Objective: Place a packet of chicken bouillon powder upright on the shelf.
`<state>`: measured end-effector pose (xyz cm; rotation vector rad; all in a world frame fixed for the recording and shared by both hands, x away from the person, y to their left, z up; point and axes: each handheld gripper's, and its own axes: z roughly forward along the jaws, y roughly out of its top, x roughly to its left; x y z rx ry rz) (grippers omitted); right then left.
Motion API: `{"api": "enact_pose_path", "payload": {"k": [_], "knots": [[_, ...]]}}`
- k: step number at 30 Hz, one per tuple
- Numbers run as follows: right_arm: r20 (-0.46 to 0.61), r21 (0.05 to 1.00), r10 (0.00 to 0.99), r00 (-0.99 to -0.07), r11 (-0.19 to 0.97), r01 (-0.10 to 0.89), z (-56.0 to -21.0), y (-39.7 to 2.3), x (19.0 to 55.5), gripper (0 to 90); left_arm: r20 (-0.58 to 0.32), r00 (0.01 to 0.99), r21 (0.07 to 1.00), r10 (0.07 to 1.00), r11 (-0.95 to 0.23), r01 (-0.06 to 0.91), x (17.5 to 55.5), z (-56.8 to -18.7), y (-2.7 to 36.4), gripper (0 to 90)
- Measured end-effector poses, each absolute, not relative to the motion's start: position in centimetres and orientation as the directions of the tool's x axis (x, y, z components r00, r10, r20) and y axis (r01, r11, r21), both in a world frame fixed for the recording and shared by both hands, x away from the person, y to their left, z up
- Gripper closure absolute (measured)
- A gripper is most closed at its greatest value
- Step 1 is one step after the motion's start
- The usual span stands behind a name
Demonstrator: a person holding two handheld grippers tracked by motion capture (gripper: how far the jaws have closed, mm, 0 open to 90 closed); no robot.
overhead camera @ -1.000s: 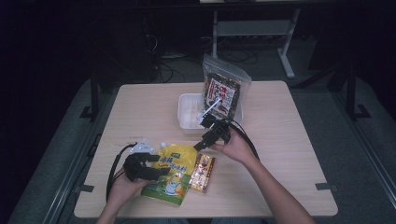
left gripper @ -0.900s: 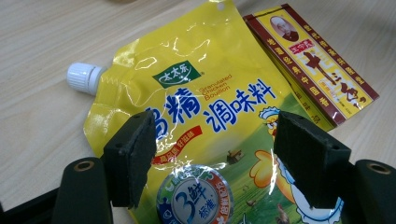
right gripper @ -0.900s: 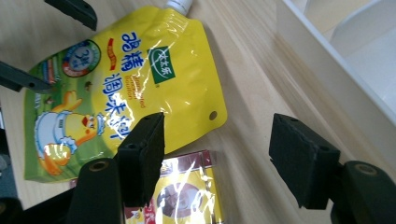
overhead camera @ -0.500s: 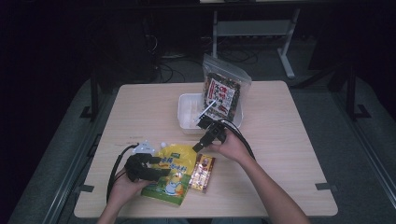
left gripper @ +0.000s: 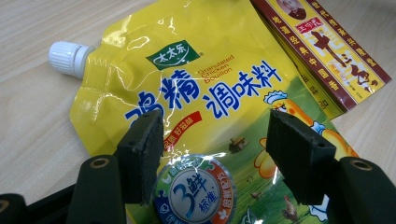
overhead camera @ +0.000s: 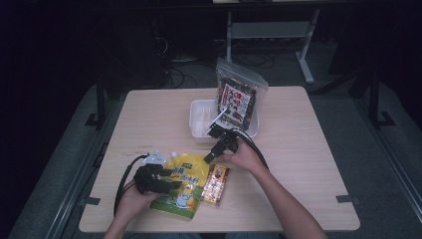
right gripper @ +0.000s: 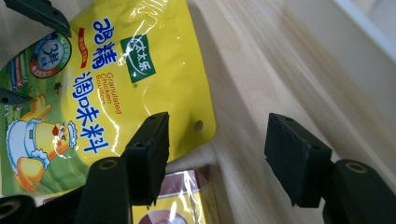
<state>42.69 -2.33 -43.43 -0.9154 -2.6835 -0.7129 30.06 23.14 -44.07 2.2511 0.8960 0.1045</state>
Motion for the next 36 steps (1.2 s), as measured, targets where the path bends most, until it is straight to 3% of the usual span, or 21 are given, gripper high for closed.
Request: {"api": "enact_pose_path", "payload": {"k": [8,20,27,36], "knots": [[0.387,0.361,0.493,-0.779,0.696,0.620,-44.1,-1.6,42.8,49.5,-0.176,0.755,0.634,0.632,-0.514,0.578,30.1,-44.2,23.1,36.3],[0.450,0.370,0.443,-0.775,0.697,0.614,-44.0,-1.3,42.8,82.2,-0.177,0.752,0.629,0.635,-0.515,0.583,30.2,-44.2,23.4,36.1],[0.444,0.392,0.422,-0.790,0.702,0.595,-43.3,-1.3,42.4,88.7,-0.177,0.736,0.641,0.653,-0.491,0.590,30.3,-44.0,24.0,34.3],[0.429,0.446,0.396,-0.812,0.689,0.572,-41.6,-1.8,41.7,89.1,-0.192,0.710,0.658,0.677,-0.448,0.605,30.4,-43.7,24.9,27.6]]}}
